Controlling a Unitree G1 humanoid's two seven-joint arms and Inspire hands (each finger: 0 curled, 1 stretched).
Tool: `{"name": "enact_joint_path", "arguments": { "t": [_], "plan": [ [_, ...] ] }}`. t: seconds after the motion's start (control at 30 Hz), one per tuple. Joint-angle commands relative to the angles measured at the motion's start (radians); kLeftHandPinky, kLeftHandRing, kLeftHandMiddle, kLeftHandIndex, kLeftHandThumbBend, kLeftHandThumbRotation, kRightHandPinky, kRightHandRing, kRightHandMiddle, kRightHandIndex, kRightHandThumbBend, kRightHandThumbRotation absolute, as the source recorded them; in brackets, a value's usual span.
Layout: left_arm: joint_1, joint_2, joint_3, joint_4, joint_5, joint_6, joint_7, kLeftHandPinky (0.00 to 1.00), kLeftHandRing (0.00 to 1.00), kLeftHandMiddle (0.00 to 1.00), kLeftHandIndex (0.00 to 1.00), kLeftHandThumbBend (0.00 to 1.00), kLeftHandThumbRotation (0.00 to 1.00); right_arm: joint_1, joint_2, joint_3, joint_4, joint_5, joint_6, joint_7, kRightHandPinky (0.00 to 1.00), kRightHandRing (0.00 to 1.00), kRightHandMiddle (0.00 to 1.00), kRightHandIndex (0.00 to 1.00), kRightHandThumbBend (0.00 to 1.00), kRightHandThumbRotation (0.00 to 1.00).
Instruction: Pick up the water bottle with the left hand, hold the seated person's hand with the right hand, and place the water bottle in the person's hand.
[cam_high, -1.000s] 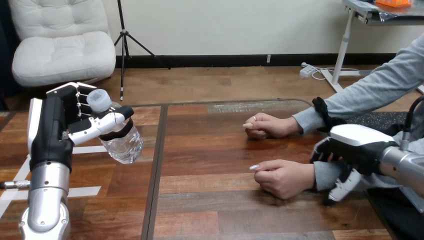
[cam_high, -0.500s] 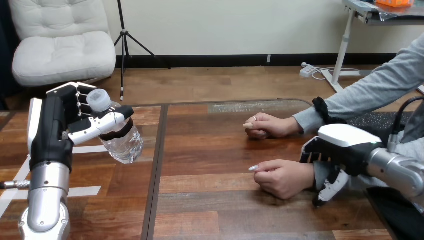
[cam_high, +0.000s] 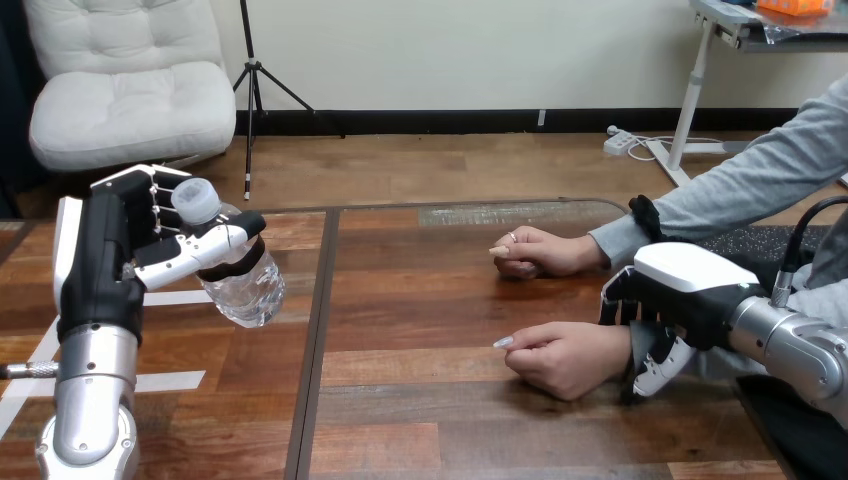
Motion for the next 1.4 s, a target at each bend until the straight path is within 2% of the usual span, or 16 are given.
{"name": "enact_joint_path", "arguments": {
  "t": [0.0,0.43,0.6,1.37],
  "plan": [
    [-0.046,0.003,0.011,-0.086,0.005,-0.025,0.008,0.32,0.37,0.4,0.4,0.76,0.0,-0.015,0.029,-0.009,-0.003,0.016,0.002,-0.041,0.35,0.39,0.46,0.47,0.99,0.02],
    [-0.046,0.001,0.013,-0.085,-0.005,-0.032,0.002,0.32,0.37,0.4,0.4,0.75,0.0,-0.014,0.037,-0.008,-0.003,0.019,0.012,-0.049,0.29,0.34,0.41,0.42,0.95,0.0],
    [-0.044,-0.001,0.014,-0.095,-0.006,-0.017,0.006,0.32,0.37,0.4,0.4,0.75,0.0,-0.014,0.036,-0.008,0.001,0.018,0.011,-0.053,0.27,0.32,0.4,0.41,0.95,0.0],
    [-0.035,0.006,0.017,-0.114,-0.003,-0.019,0.003,0.32,0.37,0.4,0.4,0.74,0.0,-0.029,0.013,0.019,0.021,-0.017,0.0,-0.07,0.26,0.31,0.38,0.39,0.97,0.0]
  ]
}}
